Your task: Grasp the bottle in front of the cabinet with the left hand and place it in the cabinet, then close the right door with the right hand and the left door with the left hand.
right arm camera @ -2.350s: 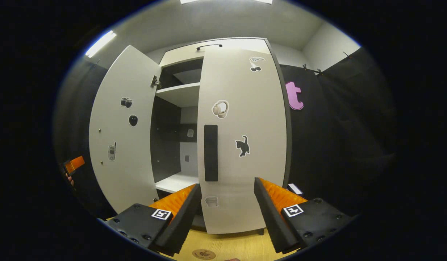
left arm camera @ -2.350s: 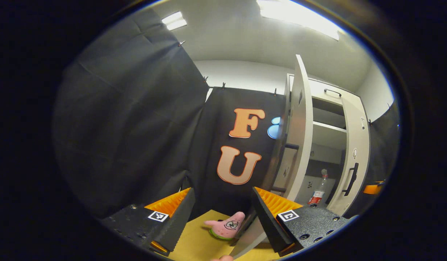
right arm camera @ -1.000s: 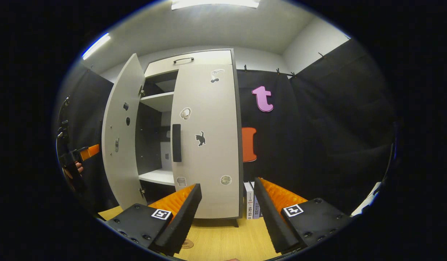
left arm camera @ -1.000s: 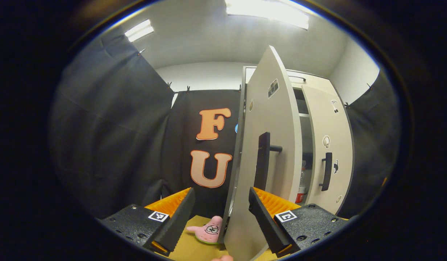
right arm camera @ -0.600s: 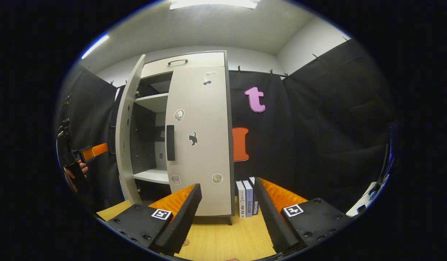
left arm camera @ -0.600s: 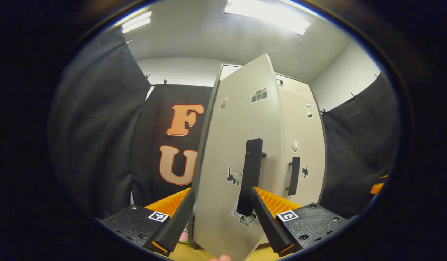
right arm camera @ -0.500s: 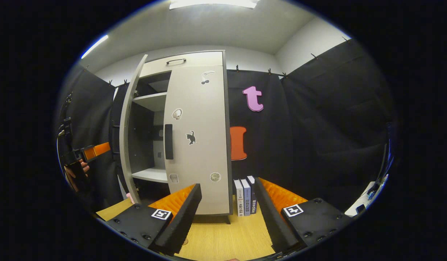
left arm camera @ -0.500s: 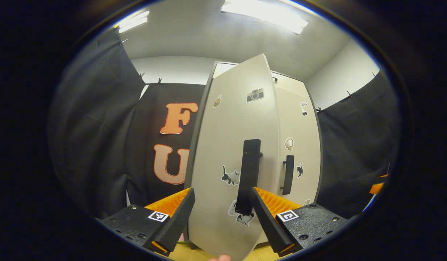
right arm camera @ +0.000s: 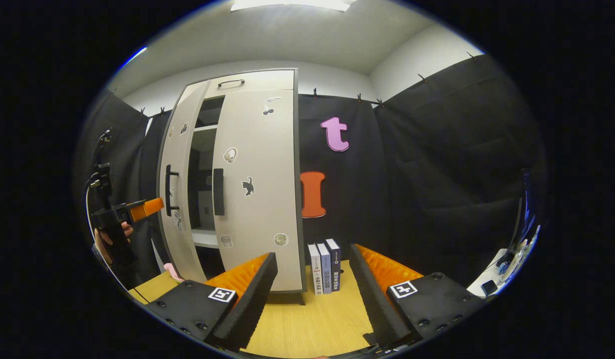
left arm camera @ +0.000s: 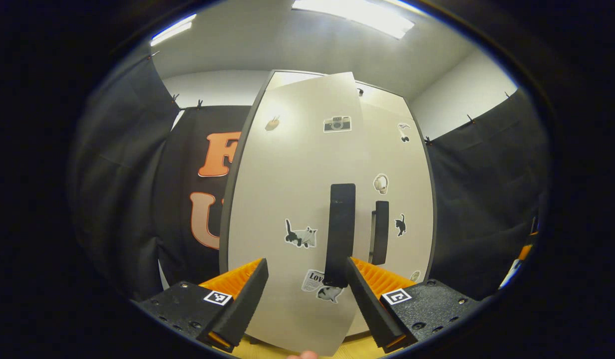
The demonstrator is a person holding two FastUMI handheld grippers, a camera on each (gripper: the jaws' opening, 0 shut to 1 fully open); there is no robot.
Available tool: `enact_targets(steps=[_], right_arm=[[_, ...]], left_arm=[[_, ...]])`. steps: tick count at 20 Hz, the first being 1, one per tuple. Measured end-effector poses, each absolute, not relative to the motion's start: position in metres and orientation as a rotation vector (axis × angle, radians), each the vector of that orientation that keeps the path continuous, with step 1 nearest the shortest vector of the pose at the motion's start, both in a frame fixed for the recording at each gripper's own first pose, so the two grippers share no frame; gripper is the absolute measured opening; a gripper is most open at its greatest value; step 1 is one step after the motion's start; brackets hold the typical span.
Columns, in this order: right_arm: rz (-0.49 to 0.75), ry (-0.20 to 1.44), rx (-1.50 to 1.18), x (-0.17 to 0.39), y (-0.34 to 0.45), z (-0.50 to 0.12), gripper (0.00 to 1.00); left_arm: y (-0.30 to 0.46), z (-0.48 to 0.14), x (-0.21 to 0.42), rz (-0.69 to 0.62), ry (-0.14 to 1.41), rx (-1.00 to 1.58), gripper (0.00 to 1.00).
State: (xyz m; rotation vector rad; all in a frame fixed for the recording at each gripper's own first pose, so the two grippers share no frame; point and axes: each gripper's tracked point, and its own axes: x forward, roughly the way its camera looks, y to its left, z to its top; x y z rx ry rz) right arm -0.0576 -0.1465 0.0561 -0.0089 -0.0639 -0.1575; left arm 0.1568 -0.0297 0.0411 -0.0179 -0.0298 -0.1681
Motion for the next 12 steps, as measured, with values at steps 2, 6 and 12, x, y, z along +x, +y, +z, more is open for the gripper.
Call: enact_targets(steps=[2,6,12], right_arm=[[-0.170,-0.070,-0.007,-0.058,-0.152,0.057,0.96],[-0.209,-0.067,-0.007,-0.057,-0.167,0.055,0.96],[-0.271,-0.052,0.002,-0.058,-0.190,0.050,0.96]], left_arm=[[-0.024,0.030,0.172,-0.144,-0.013,-0.013,0.94],[-0.009,0.017,0.200,-0.101,0.016,-0.037,0.94],[-0.014,0.009,0.225,-0.085,0.016,-0.082,0.93]])
